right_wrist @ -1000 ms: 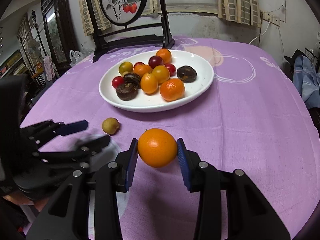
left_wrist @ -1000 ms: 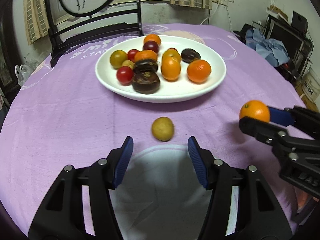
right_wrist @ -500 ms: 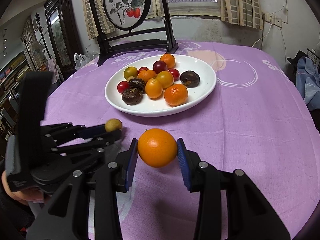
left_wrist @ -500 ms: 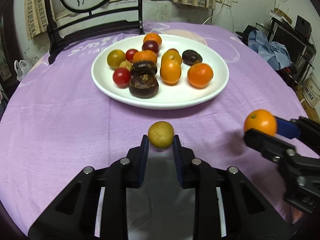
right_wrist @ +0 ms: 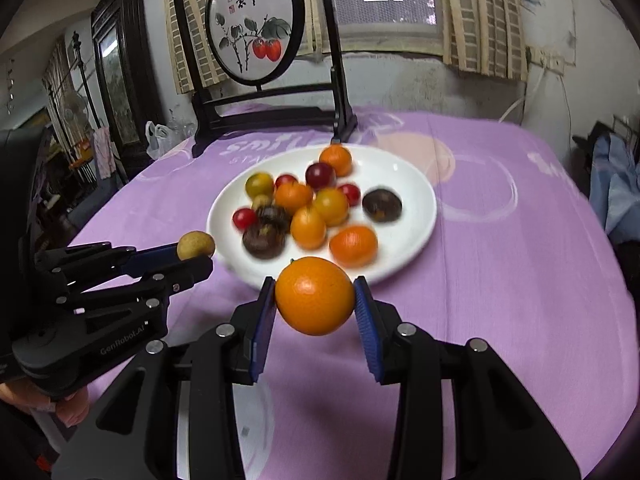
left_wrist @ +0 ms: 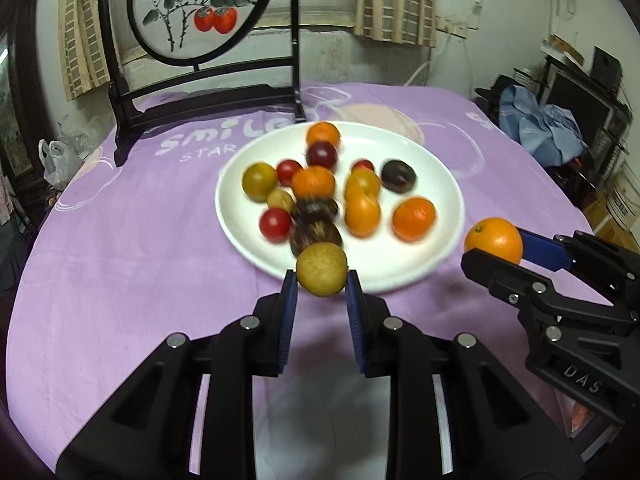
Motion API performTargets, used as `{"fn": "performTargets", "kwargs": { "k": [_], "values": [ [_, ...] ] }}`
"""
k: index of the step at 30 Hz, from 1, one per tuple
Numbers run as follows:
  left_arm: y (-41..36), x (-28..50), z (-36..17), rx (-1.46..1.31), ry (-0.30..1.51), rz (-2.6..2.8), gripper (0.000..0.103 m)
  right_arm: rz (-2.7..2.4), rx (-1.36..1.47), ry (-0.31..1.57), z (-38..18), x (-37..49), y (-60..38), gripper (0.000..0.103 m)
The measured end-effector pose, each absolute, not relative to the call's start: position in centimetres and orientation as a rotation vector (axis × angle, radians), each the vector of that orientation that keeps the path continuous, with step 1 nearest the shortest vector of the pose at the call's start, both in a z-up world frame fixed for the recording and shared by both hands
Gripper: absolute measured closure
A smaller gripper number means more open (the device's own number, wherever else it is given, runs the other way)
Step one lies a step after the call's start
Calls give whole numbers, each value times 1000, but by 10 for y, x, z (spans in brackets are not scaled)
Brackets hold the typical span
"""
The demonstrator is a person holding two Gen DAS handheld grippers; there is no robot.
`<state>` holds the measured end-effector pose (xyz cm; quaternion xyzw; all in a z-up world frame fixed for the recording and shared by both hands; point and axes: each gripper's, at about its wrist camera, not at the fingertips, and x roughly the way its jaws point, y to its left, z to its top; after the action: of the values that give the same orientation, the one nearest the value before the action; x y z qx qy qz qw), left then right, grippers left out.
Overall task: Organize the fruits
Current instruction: 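Carry both fruits onto the white plate and open both tools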
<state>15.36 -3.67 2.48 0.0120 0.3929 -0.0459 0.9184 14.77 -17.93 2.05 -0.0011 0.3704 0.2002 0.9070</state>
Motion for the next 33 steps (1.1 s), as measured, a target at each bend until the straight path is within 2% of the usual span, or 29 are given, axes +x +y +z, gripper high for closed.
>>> {"fn": "performTargets", "kwargs": {
  "k": [11,12,13,15,17,18,25,33],
  "values": [
    [-28,222,17,1,824,-14,78,350,-32,796,6,218,-159,64],
    [-26,226,15,-9,829,-8,78,342,-22,798,4,221,-159,61],
    [-25,229,13,-20,833,-2,77,341,3,795,3,224,-162,51],
    [-23,231,11,-34,828,13,64,319,31,772,5,223,-166,43],
    [-21,229,11,-26,816,32,42,324,37,765,7,220,-171,43],
    [-21,227,11,-21,812,33,39,328,42,766,7,219,-172,43],
    [-23,207,14,0,805,21,26,333,79,788,6,191,-188,43],
    [-28,161,22,1,790,-2,21,301,37,795,7,145,-192,42]
  ]
}}
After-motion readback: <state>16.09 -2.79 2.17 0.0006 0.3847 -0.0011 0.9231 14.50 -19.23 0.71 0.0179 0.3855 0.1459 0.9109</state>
